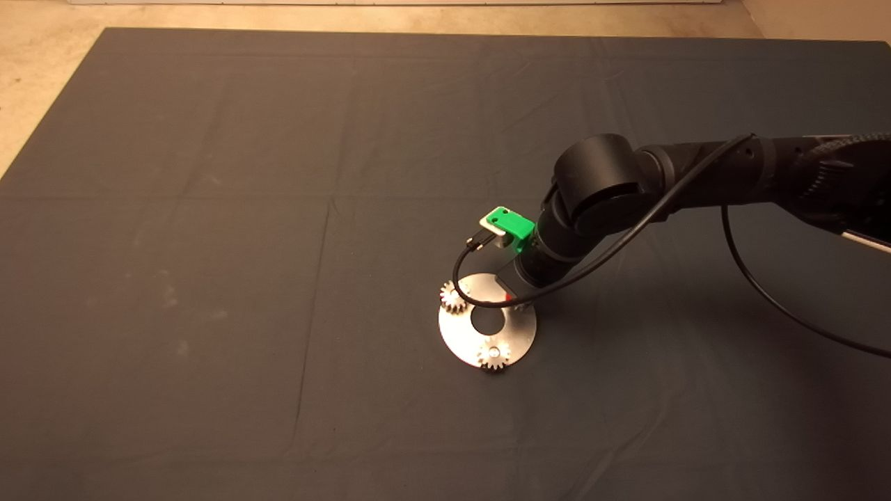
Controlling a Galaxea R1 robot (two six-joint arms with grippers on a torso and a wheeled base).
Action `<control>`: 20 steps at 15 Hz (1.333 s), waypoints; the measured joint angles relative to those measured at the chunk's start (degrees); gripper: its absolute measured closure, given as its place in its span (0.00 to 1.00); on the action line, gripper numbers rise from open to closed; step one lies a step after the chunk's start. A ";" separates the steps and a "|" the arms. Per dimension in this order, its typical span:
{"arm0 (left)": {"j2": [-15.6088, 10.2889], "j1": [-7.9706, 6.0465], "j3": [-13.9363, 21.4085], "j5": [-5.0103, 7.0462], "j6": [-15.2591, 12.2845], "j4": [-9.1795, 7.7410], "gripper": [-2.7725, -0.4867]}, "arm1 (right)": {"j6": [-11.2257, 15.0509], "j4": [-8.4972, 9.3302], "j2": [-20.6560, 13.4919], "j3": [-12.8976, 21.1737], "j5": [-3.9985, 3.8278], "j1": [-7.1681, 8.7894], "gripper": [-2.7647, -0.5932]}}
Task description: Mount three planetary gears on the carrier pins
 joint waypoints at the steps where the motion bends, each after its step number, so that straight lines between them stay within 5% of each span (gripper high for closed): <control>1: 0.00 0.00 0.00 -0.02 -0.01 0.01 0.32 | 0.00 -0.11 0.00 0.00 0.02 0.00 0.74; 5: 0.01 0.00 0.00 0.00 0.06 -0.01 0.32 | 0.02 -0.19 0.05 0.33 0.02 0.02 0.68; 7: 0.12 0.00 0.00 -0.02 0.10 0.01 0.32 | 0.22 -0.20 -0.04 3.31 -0.09 0.68 0.64; 9: 0.72 0.00 0.00 0.00 0.21 0.01 0.32 | 1.26 0.11 0.39 6.58 0.08 3.56 0.61; 12: 2.08 0.00 0.00 -0.02 0.38 0.01 0.28 | 4.97 1.44 0.37 10.03 0.10 10.17 0.54; 14: 3.39 -0.01 -0.02 -0.02 0.38 0.01 0.26 | 7.98 3.62 -1.28 12.52 0.40 11.14 0.54; 16: 4.15 -0.17 -0.04 0.00 0.37 0.01 0.20 | 10.77 4.89 -7.14 15.62 0.74 11.11 0.47; 20: 5.84 -1.90 -1.41 -0.02 0.15 0.09 0.14 | 14.35 6.81 -31.46 24.73 -0.21 10.45 0.40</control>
